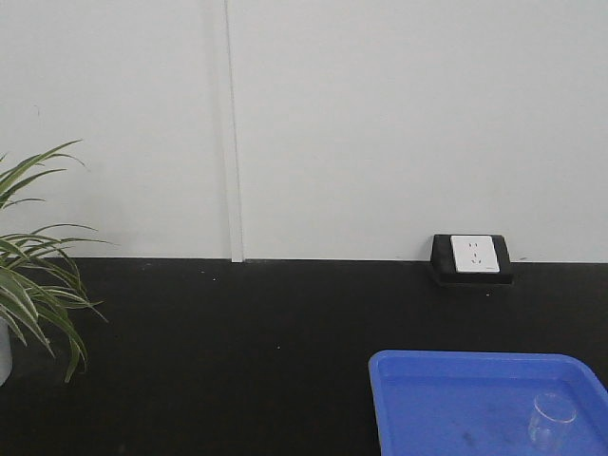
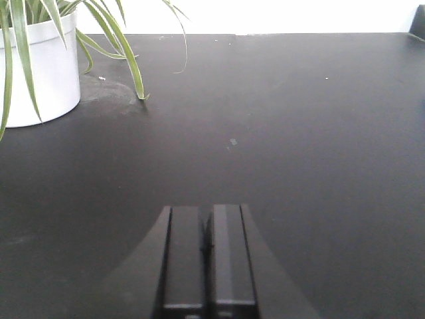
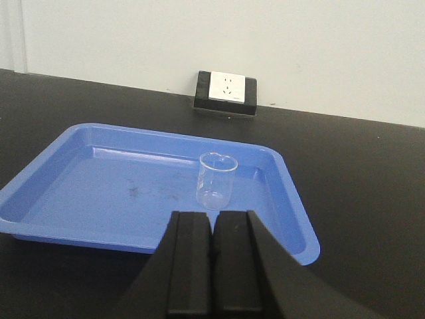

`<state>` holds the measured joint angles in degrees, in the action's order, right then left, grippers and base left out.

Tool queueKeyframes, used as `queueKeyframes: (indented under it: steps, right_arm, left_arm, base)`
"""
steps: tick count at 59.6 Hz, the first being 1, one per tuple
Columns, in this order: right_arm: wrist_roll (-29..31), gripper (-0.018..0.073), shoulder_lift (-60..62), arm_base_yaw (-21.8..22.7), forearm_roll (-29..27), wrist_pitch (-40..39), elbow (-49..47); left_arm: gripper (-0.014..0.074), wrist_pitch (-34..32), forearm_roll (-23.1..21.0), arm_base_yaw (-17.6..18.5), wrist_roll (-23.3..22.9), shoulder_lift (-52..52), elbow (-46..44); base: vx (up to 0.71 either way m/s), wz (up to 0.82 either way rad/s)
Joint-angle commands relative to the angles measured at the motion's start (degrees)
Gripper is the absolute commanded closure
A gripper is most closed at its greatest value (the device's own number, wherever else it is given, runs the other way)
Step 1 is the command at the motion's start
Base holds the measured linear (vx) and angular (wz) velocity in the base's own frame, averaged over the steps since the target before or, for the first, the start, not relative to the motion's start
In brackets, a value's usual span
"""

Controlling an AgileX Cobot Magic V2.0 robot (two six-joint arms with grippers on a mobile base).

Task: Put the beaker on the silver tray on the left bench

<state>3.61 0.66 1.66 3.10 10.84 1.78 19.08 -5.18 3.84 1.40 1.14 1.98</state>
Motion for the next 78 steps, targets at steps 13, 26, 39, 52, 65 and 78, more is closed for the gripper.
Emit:
queueKeyframes:
  steps: [13,26,39,52,65,78]
  right_arm:
    - [0.86,0.0571,0.71,0.09,1.12,-5.54,0.34]
    - [0.86,0.0571,0.71,0.09,1.0,-10.29,0.34]
    - [0.33,0.0571,0.64,0.08,-1.76,-25.35,-0.47]
    - [0.66,0.0568,-4.57,0.08,-5.84,-12.42,-12.54]
    - [1.25,0.0562,-18.84,0.08,-1.88,-10.84,-21.19]
    - [1.25,0.0559,-31.73,0.08,-0.23,-16.79,-21.68]
  left_arm:
    - [0.0595,-4.79,-0.29,-0.11,0.02,0.33,1.08]
    - [0.0595,-4.79,-0.29,-0.11,0.02,0.33,1.08]
    - [0.0595,-4.79,-0.29,-0.11,0.02,0.33,1.08]
    - [0.0595,-4.79,-0.29,-0.11,0.02,0.33,1.08]
    - [0.0595,-4.79,-0.29,-0.11,0.02,0.33,1.08]
    - [0.0595,-4.79,-0.29,-0.11,0.02,0.33,1.08]
  base:
    - [0.0,0.0]
    - [0.0,0.0]
    - [0.0,0.0]
    - [0.0,0.0]
    - [0.0,0.0]
    - [0.0,0.0]
